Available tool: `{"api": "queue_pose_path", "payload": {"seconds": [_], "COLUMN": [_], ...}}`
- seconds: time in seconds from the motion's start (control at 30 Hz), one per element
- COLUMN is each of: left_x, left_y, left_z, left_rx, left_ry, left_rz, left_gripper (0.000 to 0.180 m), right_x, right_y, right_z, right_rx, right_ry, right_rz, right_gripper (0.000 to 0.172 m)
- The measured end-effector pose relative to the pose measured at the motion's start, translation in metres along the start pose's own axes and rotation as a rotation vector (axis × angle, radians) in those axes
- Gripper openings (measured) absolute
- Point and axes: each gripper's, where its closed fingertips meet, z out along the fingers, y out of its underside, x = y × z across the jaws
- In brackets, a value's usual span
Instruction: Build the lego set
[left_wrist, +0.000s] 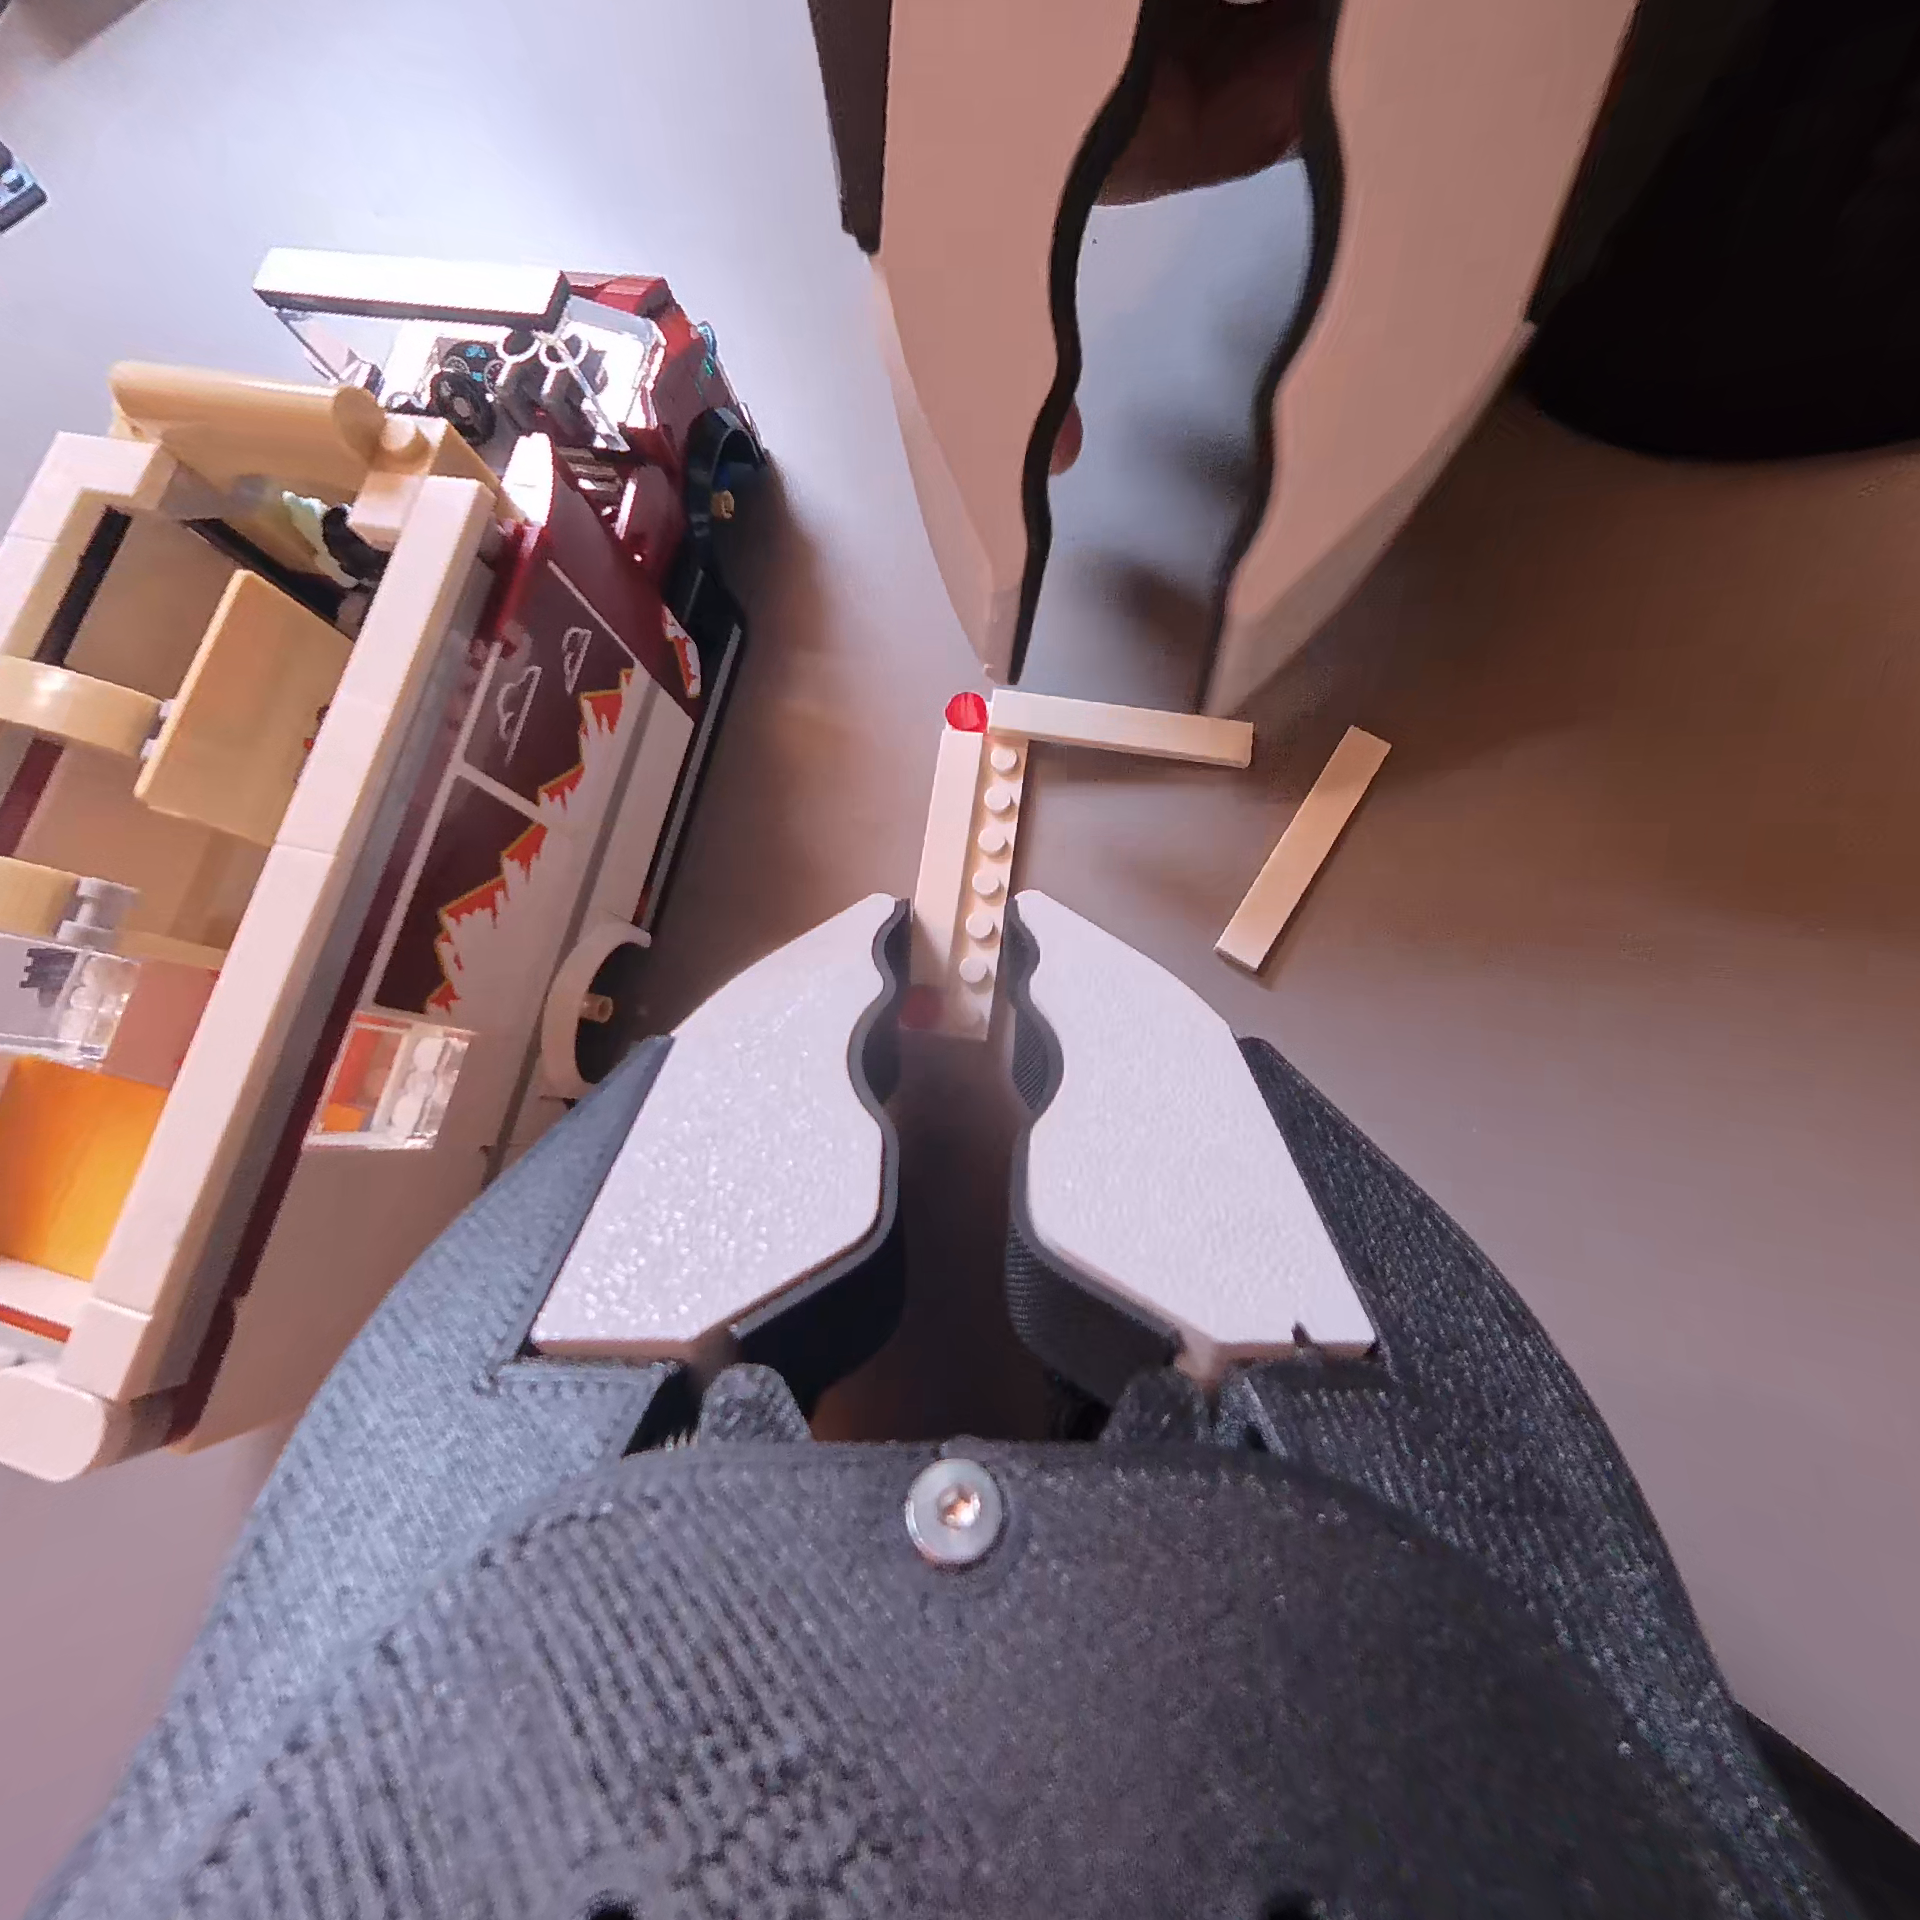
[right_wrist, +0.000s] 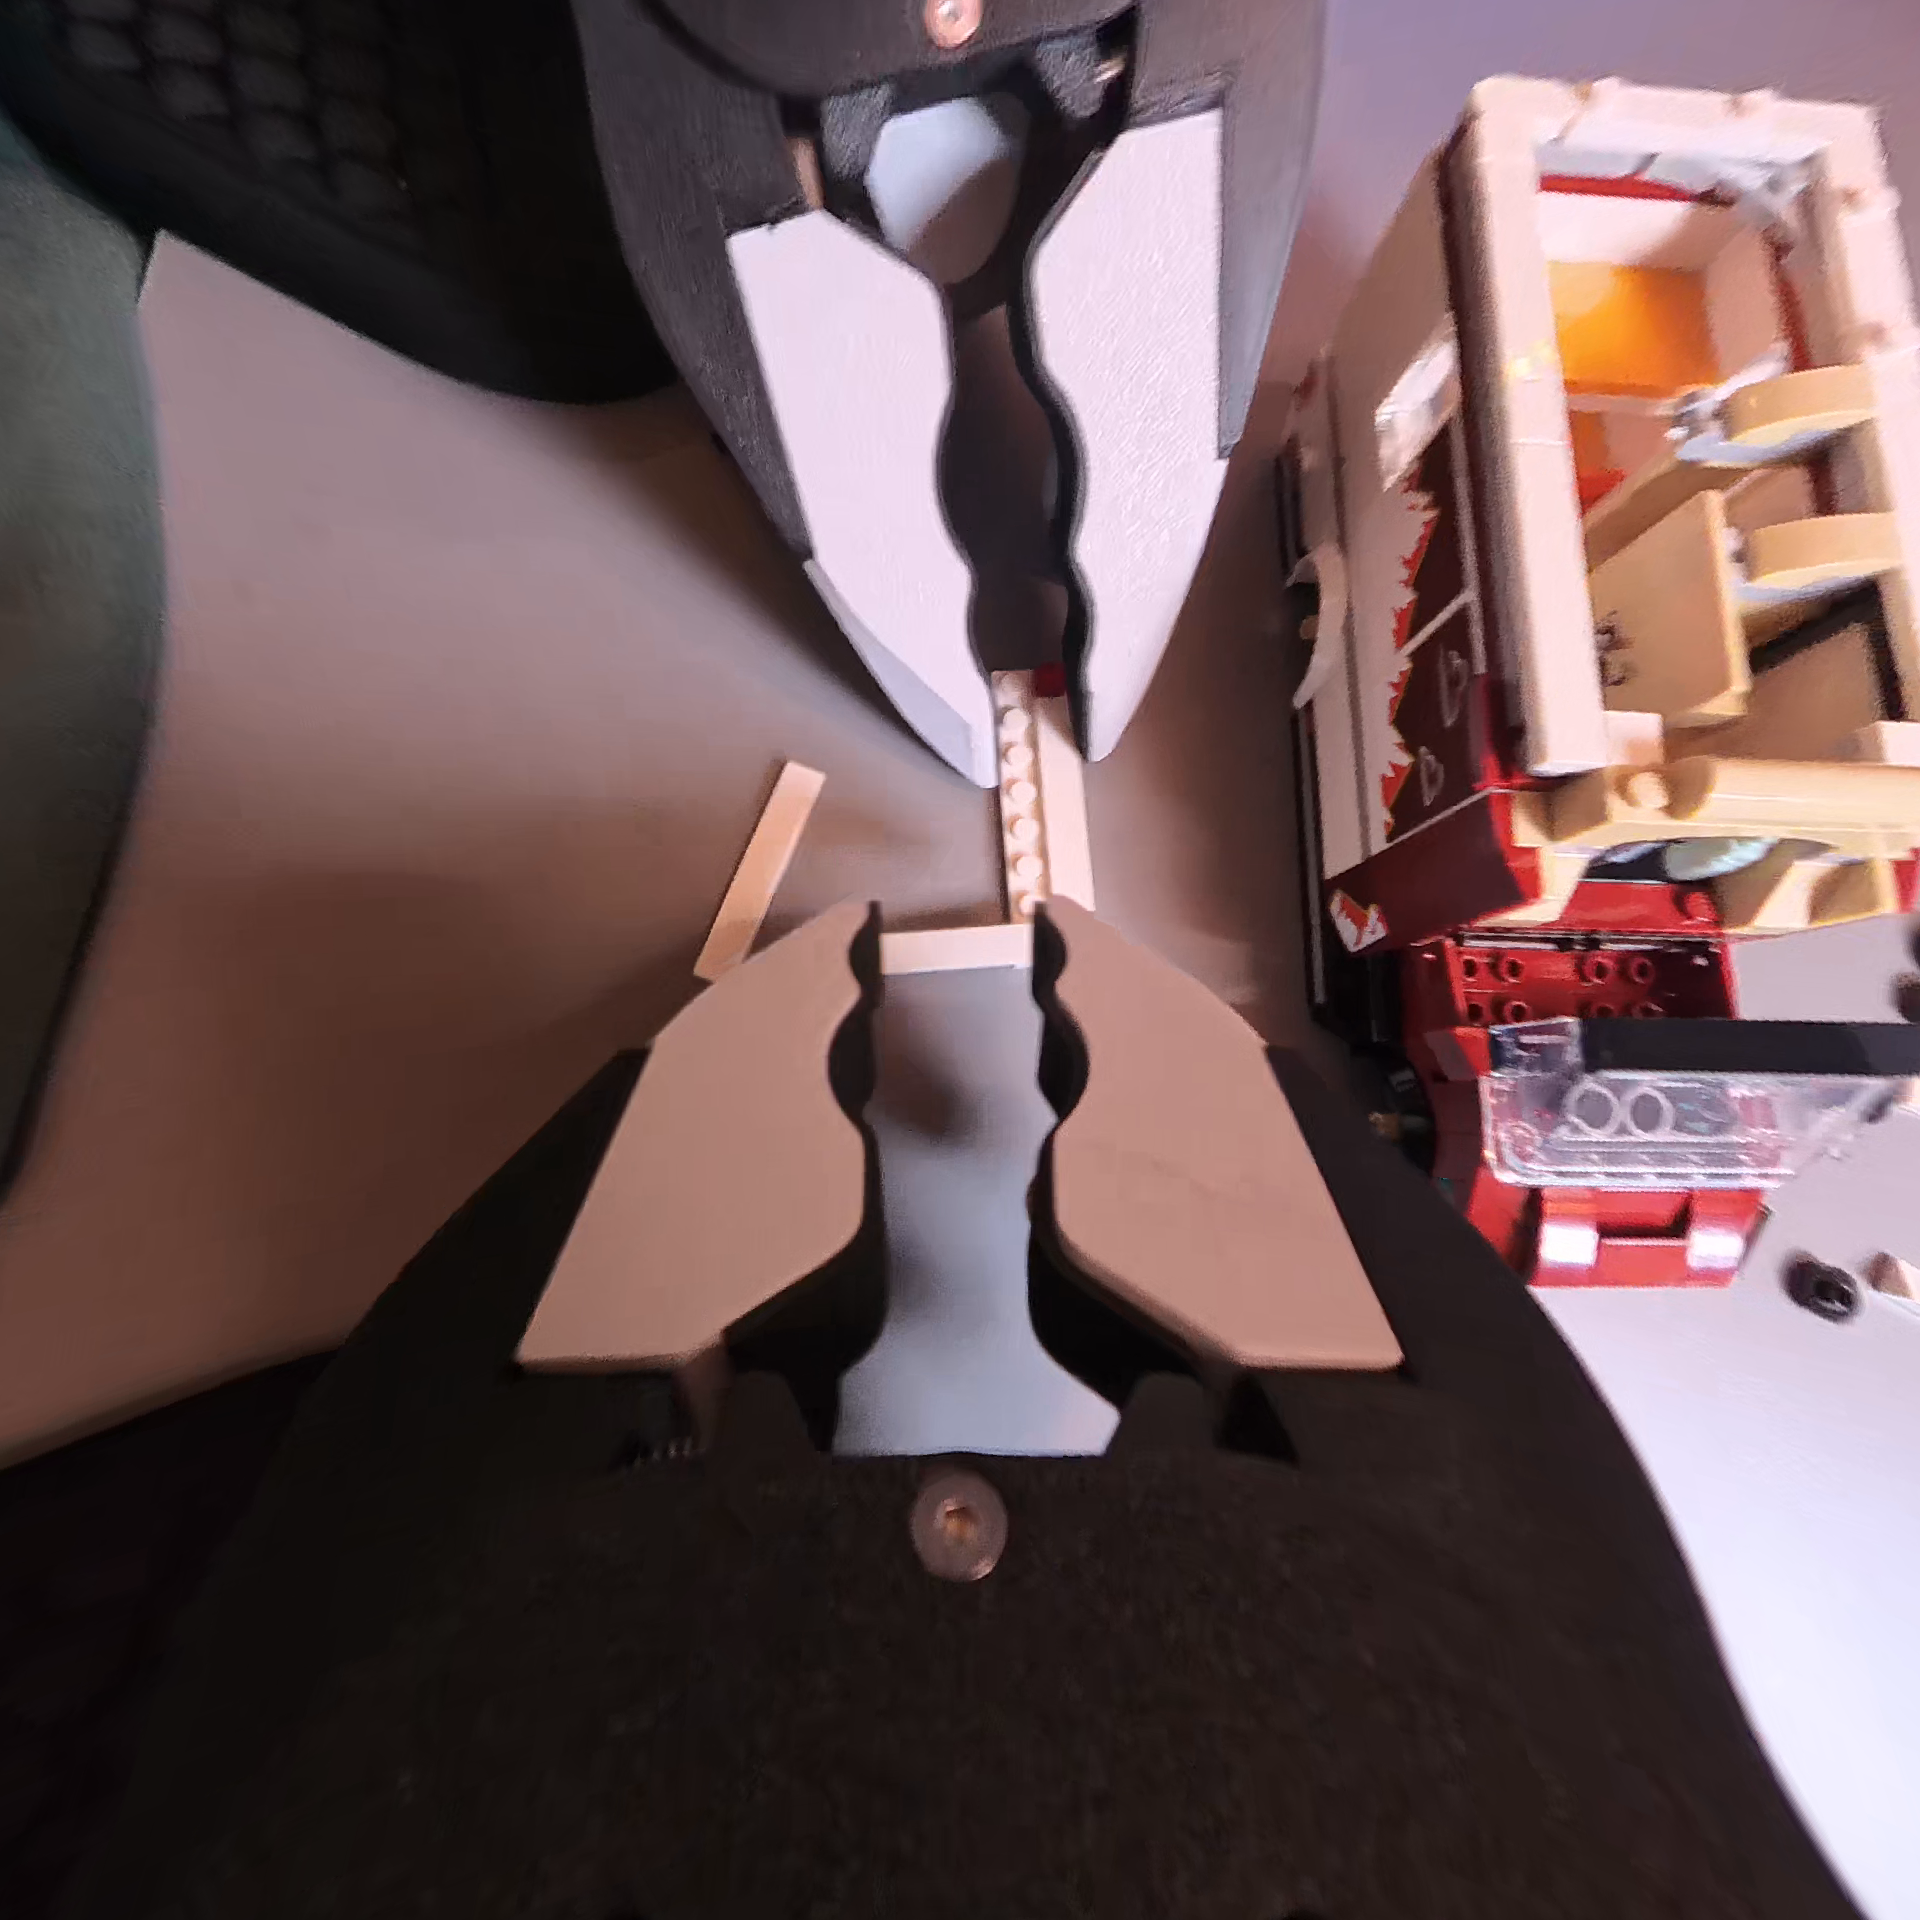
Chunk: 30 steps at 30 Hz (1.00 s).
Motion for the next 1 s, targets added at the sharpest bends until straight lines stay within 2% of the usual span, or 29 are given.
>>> {"api": "queue_pose_path", "payload": {"seconds": [0.13, 0.67, 0.83, 1.0], "left_x": [0.0, 0.003, 0.003, 0.003], "left_y": [0.0, 0.0, 0.0, -0.001], "left_z": [0.0, 0.0, 0.0, 0.0], "left_rx": [0.001, 0.006, 0.006, 0.013], "left_ry": [-0.001, 0.004, 0.004, 0.007], "left_rz": [0.001, 0.031, 0.031, 0.034], "left_gripper": [0.017, 0.017, 0.017, 0.017], "right_x": [0.014, 0.013, 0.012, 0.017], "right_y": [0.003, 0.008, 0.005, 0.001], "right_z": [0.003, 0.015, 0.012, 0.001], "right_rx": [-0.012, -0.101, -0.03, 0.046], "right_ry": [0.074, -0.014, -0.057, -0.027], "right_rz": [0.038, 0.088, 0.126, 0.151], "right_gripper": [0.0, 0.0, 0.0, 0.0]}}
